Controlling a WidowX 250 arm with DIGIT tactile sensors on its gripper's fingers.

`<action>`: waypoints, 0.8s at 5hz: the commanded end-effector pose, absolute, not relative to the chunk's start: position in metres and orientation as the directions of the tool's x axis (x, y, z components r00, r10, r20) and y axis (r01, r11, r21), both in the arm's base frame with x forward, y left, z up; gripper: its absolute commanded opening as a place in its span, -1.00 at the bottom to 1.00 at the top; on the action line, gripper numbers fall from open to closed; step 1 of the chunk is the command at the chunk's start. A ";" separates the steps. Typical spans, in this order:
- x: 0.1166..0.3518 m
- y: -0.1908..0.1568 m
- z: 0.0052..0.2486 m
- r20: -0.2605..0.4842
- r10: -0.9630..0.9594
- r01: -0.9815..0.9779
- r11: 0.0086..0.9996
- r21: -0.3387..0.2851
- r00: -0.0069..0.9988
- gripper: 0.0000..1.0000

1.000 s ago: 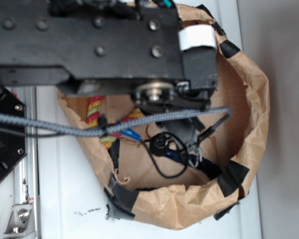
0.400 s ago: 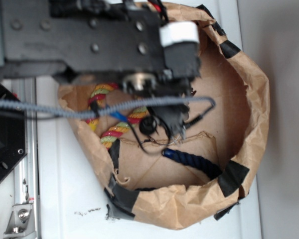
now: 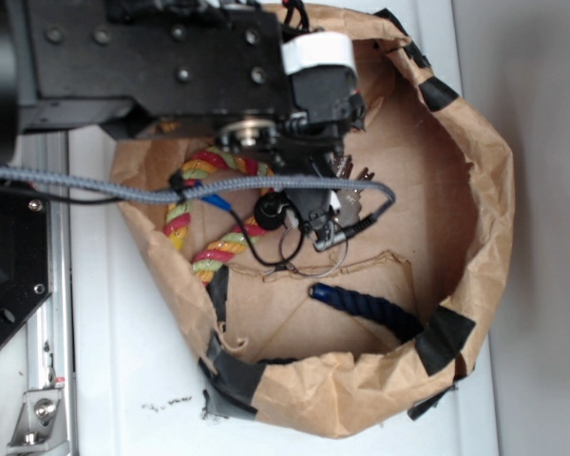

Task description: Grab the silver keys.

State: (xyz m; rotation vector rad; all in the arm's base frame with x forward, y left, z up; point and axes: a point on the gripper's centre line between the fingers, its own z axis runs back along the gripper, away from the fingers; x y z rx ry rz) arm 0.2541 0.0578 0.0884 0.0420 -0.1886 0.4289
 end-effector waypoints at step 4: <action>0.279 0.029 0.071 0.232 0.509 -0.472 0.859 -0.197 0.829 1.00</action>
